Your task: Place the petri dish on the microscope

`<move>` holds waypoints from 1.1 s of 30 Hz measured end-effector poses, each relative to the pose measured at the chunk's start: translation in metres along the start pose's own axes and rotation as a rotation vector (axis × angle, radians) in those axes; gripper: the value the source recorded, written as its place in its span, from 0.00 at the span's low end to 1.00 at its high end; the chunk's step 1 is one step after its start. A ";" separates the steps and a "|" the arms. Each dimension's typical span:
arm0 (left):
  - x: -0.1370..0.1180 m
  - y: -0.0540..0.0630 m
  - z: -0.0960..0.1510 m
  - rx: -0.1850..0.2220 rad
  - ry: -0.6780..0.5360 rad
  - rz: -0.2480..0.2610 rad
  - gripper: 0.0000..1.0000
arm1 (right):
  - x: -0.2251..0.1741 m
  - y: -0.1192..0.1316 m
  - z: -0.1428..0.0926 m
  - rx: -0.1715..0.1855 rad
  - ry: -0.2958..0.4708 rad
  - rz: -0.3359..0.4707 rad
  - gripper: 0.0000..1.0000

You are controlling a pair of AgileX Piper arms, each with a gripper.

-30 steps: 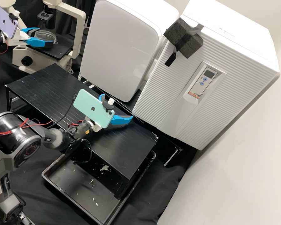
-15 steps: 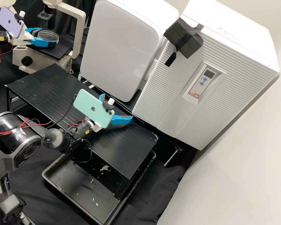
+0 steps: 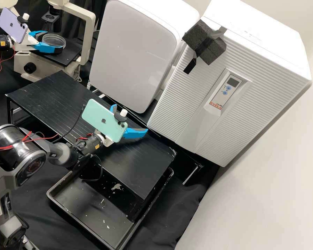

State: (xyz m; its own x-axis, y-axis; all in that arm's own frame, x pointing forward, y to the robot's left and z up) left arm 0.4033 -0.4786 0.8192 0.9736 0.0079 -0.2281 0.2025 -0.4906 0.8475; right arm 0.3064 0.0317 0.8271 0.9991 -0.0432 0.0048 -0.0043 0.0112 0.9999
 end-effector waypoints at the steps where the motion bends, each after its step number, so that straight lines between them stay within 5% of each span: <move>1: 0.000 0.000 0.000 0.000 0.000 0.000 1.00 | 0.000 0.000 0.000 0.000 0.000 0.000 1.00; 15: -0.015 -0.007 0.001 0.007 -0.012 0.013 1.00 | 0.000 0.000 0.000 0.000 0.000 0.000 1.00; 29: -0.096 -0.030 0.020 0.056 0.044 0.059 1.00 | 0.000 0.000 0.000 0.000 0.000 0.000 1.00; 33: -0.121 -0.040 0.033 0.061 0.024 0.133 1.00 | 0.000 0.000 0.000 0.000 0.000 0.000 1.00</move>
State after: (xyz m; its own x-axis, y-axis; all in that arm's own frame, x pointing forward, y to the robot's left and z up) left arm 0.2739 -0.4887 0.7968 0.9938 -0.0409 -0.1033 0.0650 -0.5406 0.8388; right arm 0.3064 0.0317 0.8271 0.9991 -0.0432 0.0048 -0.0043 0.0112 0.9999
